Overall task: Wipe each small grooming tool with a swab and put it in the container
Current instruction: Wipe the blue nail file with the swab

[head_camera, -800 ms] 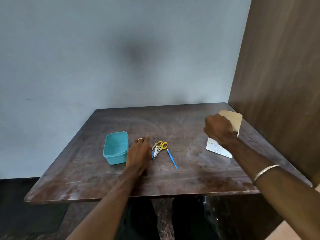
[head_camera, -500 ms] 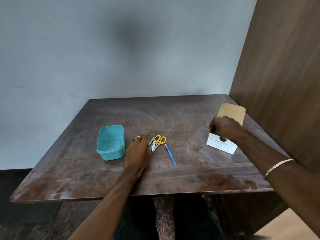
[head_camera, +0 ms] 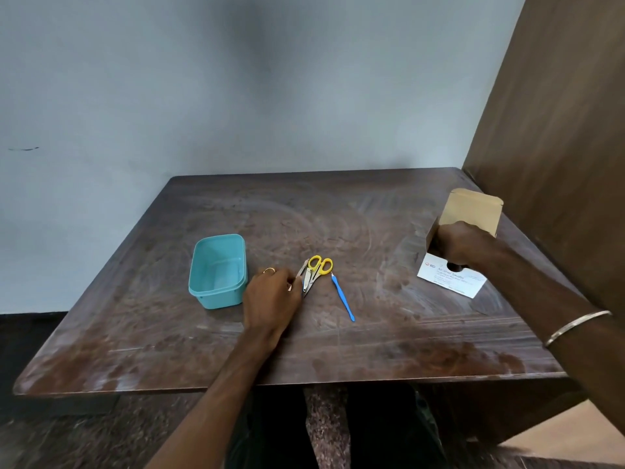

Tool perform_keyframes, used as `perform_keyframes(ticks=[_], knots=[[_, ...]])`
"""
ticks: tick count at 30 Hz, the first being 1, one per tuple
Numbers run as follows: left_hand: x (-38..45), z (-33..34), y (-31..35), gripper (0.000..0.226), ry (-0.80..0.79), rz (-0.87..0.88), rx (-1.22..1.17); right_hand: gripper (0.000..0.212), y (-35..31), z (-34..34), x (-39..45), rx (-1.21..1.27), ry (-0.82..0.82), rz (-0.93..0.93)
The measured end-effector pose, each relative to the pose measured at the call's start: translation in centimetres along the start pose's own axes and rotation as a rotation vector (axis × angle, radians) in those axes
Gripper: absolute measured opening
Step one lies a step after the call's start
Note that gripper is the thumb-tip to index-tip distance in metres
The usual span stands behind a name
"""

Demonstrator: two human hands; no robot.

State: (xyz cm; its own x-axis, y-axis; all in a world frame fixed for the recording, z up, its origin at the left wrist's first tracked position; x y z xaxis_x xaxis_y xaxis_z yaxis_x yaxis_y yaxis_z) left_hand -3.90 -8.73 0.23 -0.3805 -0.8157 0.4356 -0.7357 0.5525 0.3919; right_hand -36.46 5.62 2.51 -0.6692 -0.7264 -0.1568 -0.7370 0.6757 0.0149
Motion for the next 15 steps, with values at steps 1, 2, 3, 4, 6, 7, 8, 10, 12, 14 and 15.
perform_keyframes(ticks=[1, 2, 3, 4, 6, 7, 8, 10, 12, 14, 15], knots=[[0.01, 0.09, -0.13, 0.024, -0.007, -0.010, 0.011, 0.028, 0.05, 0.02, 0.02, -0.014, -0.004, -0.001], [0.03, 0.16, -0.22, 0.026, -0.012, -0.019, 0.016, 0.031, 0.10, 0.06, 0.06, -0.030, -0.007, -0.009], [0.02, 0.17, -0.27, 0.027, -0.015, -0.023, 0.020, 0.036, 0.13, 0.14, 0.11, -0.040, -0.009, -0.017], [-0.01, 0.13, -0.27, 0.027, -0.015, -0.024, 0.022, 0.041, 0.21, 0.25, 0.16, -0.041, -0.011, -0.022], [-0.08, 0.06, -0.17, 0.027, -0.010, -0.018, 0.025, 0.047, 0.38, 0.42, 0.25, -0.035, -0.010, -0.030], [-0.13, 0.08, -0.12, 0.026, -0.011, -0.015, 0.032, 0.048, 0.38, 0.45, 0.23, -0.031, -0.011, -0.032], [-0.20, 0.10, -0.03, 0.026, -0.015, -0.010, 0.043, 0.048, 0.43, 0.47, 0.23, -0.029, -0.013, -0.033], [-0.27, 0.04, 0.11, 0.024, -0.018, -0.010, 0.049, 0.047, 0.47, 0.45, 0.24, -0.020, -0.014, -0.031], [-0.35, -0.12, 0.03, 0.022, -0.025, -0.024, 0.019, 0.046, 0.45, 0.47, 0.30, -0.019, -0.011, -0.034], [-0.44, -0.19, -0.09, 0.022, -0.046, -0.034, 0.013, 0.045, 0.35, 0.53, 0.29, -0.028, -0.011, -0.044], [-0.49, -0.19, -0.07, 0.022, -0.056, -0.026, 0.034, 0.045, 0.28, 0.51, 0.22, -0.030, -0.011, -0.049]])
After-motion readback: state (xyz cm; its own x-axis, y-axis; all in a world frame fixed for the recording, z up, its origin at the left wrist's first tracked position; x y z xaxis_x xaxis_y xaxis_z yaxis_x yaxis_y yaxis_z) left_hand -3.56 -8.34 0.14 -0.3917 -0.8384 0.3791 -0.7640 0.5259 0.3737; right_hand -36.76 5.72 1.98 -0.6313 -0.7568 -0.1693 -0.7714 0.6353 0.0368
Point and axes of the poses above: each hand's wrist, its own x-axis towards the middle knuckle, its own z-axis out of the palm, y = z × x, the point moved 9 cm from there along x, towards the middle knuckle, and after that the axes turned 6 degrees about y, right-handed, at the moved point
